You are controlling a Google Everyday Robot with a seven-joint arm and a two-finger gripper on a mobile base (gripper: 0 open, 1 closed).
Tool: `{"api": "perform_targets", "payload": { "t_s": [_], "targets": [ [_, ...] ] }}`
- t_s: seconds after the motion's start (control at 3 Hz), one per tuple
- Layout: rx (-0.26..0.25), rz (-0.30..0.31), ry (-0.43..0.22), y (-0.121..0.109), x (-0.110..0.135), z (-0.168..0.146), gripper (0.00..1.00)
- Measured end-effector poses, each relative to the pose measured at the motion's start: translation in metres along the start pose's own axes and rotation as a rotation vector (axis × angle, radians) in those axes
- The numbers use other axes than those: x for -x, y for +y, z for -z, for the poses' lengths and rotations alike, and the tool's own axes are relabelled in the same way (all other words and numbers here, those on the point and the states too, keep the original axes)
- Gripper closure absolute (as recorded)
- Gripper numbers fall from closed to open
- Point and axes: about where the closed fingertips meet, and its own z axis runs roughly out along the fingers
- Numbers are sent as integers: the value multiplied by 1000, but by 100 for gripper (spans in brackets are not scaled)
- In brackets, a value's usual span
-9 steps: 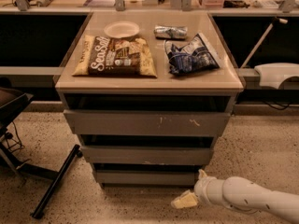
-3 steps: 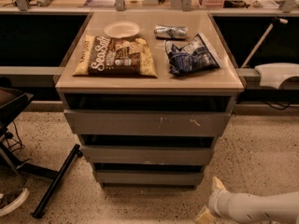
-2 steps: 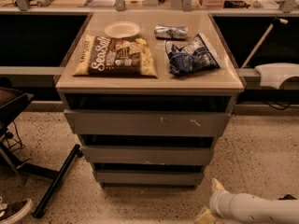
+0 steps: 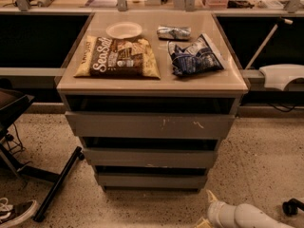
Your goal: Open bottom drawer
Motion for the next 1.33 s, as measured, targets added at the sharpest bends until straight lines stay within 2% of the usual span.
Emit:
{"api": "perform_targets", "payload": {
  "t_s": [0.33,0.67,1.0,1.33],
  "targets": [
    [6,-9,-42,2,-1,-21,0],
    [-37,0,-33,-12,11,-47,0],
    [-62,19,-1,-35,35,-92,0],
    [-26,64,-4,-25,55,-111,0]
  ]
}}
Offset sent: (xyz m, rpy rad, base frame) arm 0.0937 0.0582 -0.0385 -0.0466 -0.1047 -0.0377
